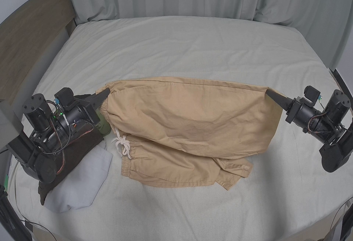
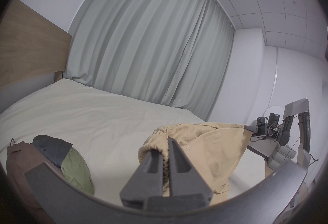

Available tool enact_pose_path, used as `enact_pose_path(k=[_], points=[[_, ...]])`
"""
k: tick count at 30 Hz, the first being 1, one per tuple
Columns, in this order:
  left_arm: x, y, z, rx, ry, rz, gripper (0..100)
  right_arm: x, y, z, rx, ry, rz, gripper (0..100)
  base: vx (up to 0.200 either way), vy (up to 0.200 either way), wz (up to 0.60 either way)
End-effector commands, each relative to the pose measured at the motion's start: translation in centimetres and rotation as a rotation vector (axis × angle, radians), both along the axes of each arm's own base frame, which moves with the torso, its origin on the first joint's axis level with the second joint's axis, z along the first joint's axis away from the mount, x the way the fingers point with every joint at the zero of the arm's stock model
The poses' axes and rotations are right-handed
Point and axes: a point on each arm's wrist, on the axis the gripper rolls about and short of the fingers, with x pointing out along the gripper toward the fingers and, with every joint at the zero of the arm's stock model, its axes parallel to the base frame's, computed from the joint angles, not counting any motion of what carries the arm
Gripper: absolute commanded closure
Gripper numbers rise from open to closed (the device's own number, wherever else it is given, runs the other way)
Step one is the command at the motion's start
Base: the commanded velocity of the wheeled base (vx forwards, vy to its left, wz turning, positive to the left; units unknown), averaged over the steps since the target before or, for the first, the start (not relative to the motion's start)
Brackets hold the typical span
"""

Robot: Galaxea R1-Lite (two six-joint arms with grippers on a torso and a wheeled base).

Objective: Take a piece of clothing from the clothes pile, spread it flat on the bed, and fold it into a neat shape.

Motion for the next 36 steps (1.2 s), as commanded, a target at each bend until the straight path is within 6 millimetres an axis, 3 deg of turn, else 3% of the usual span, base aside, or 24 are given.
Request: enact_pose_path(k=[1, 36], points=[[0.15, 0.11, -0.17, 0.000, 0.005, 0.004, 100, 0.07, -0.16, 0.04, 0.000, -0.003, -0.005, 100, 0.000, 0.000, 0.00], [0.41, 0.71, -0.40, 0.001, 0.011, 0.024, 100, 0.21, -0.57, 0.09, 0.000, -0.006, -0.019, 100, 0.000, 0.000, 0.00]])
